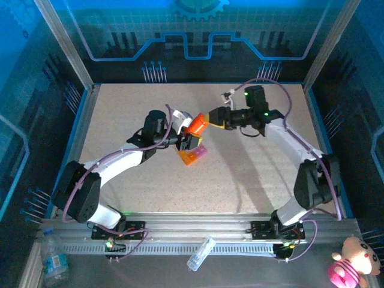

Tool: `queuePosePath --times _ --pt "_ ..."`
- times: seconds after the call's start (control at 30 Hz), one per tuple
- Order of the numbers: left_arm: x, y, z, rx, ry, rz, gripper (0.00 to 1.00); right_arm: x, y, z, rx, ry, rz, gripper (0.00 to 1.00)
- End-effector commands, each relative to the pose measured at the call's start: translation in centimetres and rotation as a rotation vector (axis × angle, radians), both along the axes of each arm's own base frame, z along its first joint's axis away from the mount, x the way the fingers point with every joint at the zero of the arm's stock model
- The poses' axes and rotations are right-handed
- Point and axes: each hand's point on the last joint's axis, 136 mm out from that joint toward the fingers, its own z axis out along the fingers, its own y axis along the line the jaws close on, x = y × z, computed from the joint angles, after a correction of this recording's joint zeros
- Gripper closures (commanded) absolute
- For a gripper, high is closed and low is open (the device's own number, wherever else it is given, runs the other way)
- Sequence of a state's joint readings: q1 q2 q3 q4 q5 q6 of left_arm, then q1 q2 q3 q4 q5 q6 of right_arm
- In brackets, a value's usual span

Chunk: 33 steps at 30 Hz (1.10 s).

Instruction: Sort the pills into containers

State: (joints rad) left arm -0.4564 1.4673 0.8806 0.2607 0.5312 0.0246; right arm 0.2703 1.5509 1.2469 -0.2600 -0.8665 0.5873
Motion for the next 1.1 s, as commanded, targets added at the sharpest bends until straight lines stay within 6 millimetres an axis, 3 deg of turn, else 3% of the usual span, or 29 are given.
queuePosePath --times 0.0,0.27,0.57,0.9,1.07 --pt "0.0 0.8 2.7 -0.048 -0.091 0.033 1.00 -0.3 -2.3 1.4 0.015 -0.037 -0.073 0.27" --pt "-0.6 1.5 3.3 -0.071 -0.124 0.061 1.00 -1.0 -2.9 2.2 0.031 -0.075 -0.247 0.23" --pt "-1.3 1.2 3.6 -0.099 -0.131 0.031 1.00 -1.5 0.8 4.4 -0.010 -0.168 -0.335 0.20" --pt "-1.7 0.8 3.5 -0.103 -0.114 0.006 1.00 -0.1 4.4 4.1 0.001 -0.161 -0.327 0.20" --pt "-1.8 0.7 3.2 -0.097 -0.100 -0.005 1.00 0.4 5.2 4.3 0.012 -0.161 -0.308 0.23"
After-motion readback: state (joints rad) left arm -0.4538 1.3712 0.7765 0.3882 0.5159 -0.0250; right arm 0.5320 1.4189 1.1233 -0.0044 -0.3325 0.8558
